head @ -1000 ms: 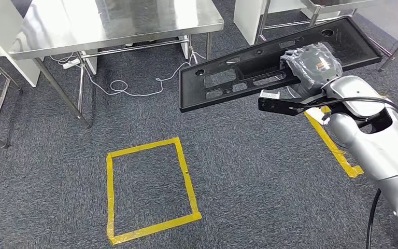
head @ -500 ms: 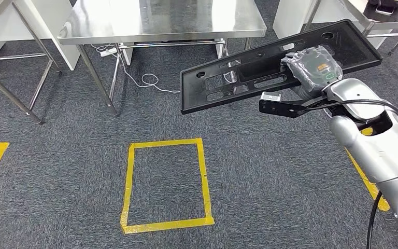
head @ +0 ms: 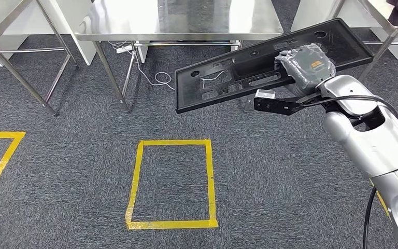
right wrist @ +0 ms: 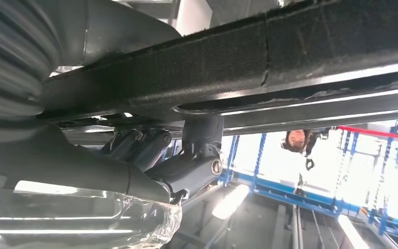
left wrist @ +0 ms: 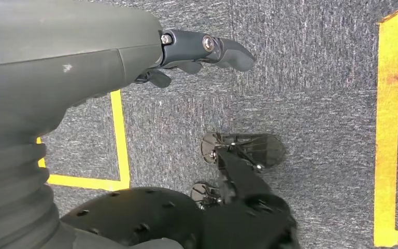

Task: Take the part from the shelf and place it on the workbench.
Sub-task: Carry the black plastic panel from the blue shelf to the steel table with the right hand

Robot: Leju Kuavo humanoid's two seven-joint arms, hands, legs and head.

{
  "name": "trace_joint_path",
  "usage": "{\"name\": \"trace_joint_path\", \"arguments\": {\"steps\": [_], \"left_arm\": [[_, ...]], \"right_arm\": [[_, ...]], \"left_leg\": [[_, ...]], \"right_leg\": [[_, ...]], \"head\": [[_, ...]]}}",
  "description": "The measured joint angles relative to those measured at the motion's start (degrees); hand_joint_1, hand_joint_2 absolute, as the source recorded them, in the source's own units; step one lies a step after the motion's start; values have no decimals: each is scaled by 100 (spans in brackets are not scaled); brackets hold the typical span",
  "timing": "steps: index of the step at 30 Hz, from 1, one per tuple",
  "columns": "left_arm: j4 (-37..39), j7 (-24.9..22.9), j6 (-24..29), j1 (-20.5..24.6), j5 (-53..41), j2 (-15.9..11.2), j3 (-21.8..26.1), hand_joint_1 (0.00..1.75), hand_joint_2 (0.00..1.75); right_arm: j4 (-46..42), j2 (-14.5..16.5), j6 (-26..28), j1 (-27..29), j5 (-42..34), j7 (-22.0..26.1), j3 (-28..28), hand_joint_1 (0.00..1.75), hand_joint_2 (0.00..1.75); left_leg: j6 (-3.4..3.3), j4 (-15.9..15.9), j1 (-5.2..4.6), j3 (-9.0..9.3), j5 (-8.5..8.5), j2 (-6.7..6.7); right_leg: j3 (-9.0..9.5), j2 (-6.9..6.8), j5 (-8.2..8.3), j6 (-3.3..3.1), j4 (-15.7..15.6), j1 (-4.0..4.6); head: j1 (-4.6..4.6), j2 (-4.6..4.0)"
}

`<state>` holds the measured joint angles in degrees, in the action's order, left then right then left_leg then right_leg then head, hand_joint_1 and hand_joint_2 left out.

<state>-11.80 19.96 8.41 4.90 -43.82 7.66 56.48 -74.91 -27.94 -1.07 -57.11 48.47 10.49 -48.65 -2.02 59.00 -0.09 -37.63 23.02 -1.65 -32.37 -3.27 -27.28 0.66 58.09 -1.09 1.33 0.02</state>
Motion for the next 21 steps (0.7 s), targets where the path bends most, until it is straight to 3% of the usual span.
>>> {"name": "trace_joint_path", "arguments": {"steps": [3,5,8,9,10,11,13,14,16,18,21], "left_arm": [[0,4,-2,2,0,-2,5,0,175],[0,16,-16,8,1,4,11,0,175],[0,27,-43,30,8,7,20,0,175],[0,27,-48,32,10,9,21,0,175],[1,28,-51,30,11,11,21,0,175],[1,28,-53,29,11,15,21,0,175],[2,28,-54,29,11,21,22,0,175],[2,28,-55,29,11,23,23,0,175],[2,28,-54,25,11,22,26,0,175],[2,29,-55,16,11,21,29,0,175],[2,34,-75,12,11,21,37,0,175]], "right_arm": [[15,14,27,-20,20,2,3,175,175],[22,8,77,-30,50,7,9,175,175],[46,-27,135,-36,72,9,2,175,175],[58,-34,139,-23,80,9,-10,175,175],[70,-39,140,-10,88,9,-21,175,175],[80,-40,141,-1,95,9,-30,175,175],[90,-41,144,-5,97,9,-33,175,175],[92,-40,146,-11,97,10,-34,175,175],[99,-37,149,-15,98,11,-37,175,175],[106,-30,150,-10,102,11,-37,175,175],[114,-16,151,-12,122,11,-40,175,175]], "left_leg": [[-51,-118,-26,61,3,45],[-110,-225,1,148,-37,90],[-166,-273,12,196,-50,165],[-169,-271,12,198,-44,198],[-169,-268,12,200,-39,229],[-161,-264,14,205,-32,260],[-124,-244,14,214,-9,317],[-92,-216,4,208,13,342],[-56,-164,-21,184,53,374],[-103,-145,-26,172,62,378],[-149,-162,-18,185,56,361]], "right_leg": [[10,-58,-28,78,-23,25],[-66,49,-136,101,167,34],[-623,269,-514,68,1195,5],[-811,289,-575,91,1482,-6],[-911,297,-548,138,1578,-16],[-891,299,-430,202,1441,-29],[-584,301,-63,322,680,-73],[-416,307,87,334,323,-80],[-243,313,220,276,-24,-83],[-230,314,235,217,-34,-74],[-231,325,241,196,-34,-58]], "head": [[-1,0],[-8,0],[-38,0],[-44,0],[-45,0],[-45,0],[-53,0],[-61,0],[-68,0],[-58,0],[-57,0]]}}
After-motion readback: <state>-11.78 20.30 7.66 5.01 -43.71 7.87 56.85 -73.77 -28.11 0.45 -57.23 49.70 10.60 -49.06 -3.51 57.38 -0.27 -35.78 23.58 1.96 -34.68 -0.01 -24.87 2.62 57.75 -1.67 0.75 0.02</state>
